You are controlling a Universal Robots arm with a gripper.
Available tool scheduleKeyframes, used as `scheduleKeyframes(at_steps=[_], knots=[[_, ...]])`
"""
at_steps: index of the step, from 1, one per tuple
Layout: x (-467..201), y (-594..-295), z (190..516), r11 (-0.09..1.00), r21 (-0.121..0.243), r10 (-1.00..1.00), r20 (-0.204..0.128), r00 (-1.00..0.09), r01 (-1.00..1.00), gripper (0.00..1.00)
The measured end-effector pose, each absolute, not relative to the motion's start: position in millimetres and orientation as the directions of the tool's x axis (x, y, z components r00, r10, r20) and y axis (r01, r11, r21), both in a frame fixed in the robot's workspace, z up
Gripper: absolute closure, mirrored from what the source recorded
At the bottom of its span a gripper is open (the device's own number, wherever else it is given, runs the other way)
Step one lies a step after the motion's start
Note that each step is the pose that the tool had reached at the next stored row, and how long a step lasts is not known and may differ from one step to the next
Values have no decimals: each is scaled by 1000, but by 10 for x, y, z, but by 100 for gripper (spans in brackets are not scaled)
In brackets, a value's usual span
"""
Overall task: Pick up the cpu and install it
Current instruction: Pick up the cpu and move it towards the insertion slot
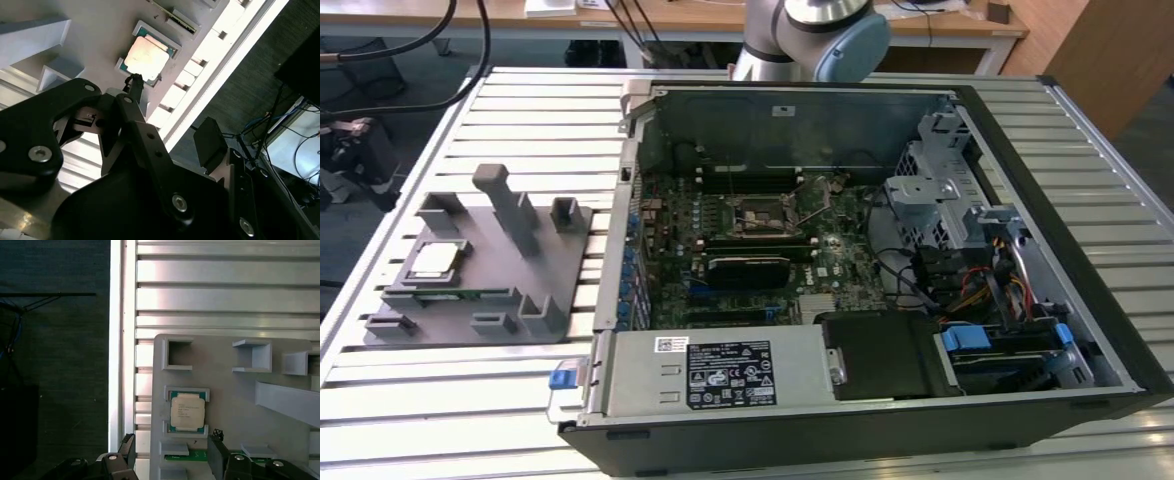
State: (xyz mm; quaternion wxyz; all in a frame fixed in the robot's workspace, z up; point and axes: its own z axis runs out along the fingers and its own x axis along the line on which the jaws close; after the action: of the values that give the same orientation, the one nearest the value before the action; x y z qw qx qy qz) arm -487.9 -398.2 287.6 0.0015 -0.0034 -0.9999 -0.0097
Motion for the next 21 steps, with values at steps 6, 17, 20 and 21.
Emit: scheduleKeyframes(at_steps=[6,17,20,21], knots=[[-4869,-3983,2841,1000,19,7,3,-1000,7,32],[-4836,-3983,2828,1000,19,7,3,-1000,7,32],[-4822,-3982,2821,1000,19,7,3,-1000,7,32],[-4821,-3982,2819,1000,19,7,3,-1000,7,32]])
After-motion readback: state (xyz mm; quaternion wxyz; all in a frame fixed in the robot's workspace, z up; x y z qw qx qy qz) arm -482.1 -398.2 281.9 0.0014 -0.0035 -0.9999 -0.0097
